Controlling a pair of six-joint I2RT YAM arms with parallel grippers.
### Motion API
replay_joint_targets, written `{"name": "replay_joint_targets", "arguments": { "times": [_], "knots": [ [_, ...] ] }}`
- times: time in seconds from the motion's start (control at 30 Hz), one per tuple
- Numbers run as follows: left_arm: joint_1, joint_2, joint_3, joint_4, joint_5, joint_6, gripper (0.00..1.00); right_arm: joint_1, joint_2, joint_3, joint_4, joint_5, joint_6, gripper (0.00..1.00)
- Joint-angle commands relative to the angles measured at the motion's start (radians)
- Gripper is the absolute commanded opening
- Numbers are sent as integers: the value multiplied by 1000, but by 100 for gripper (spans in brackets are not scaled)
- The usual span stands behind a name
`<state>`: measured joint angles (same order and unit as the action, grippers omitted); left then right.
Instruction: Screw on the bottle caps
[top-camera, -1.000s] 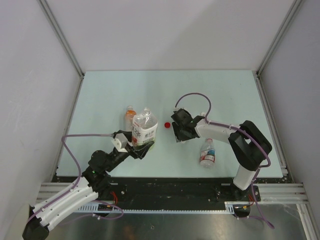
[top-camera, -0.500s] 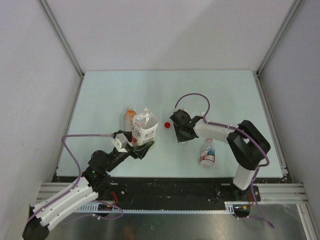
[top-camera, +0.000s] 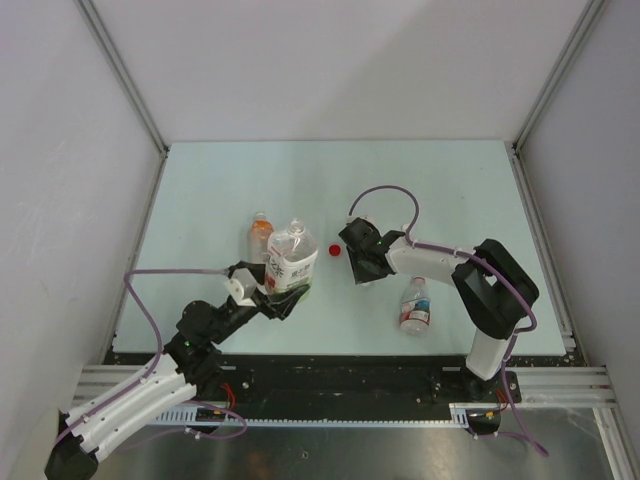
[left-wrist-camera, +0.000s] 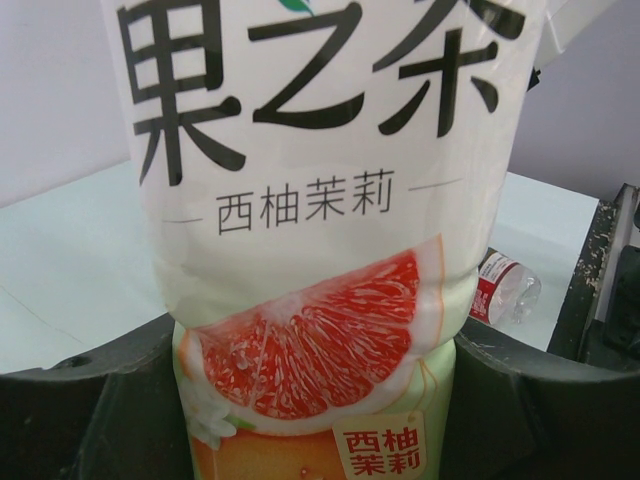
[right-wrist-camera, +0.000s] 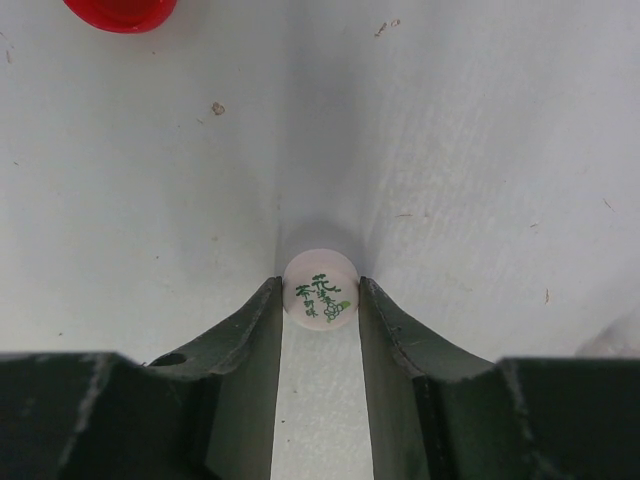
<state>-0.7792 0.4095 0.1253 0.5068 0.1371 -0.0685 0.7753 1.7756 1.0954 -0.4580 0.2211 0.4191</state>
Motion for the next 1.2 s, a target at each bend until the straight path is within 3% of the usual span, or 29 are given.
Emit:
{"name": "replay_joint_targets", "arguments": {
  "times": [0.0,0.17,0.3,0.5,0.7,0.87,1.17],
  "knots": [
    [3,7,2,49,34,46,4,5,-3,24,-11,21,1,22],
    [2,54,19,49,181,145,1,-11,-146,24,-23,-32,-58,13],
    [3,101,33,49,188,225,0,-57,-300,24,-59,-149,-112,7],
    [3,196,36,49,201,242,0,-152,-541,24,-68,-422,-264,3],
    [4,318,57,44,227,239,0,-308,-719,23,-52,-796,-380,3],
    [3,378,95,18,231,245,0,-332,-781,22,-74,-1009,-439,0],
    [4,423,126,-5,300,259,0,-280,-771,22,-59,-1135,-446,1]
  ]
}}
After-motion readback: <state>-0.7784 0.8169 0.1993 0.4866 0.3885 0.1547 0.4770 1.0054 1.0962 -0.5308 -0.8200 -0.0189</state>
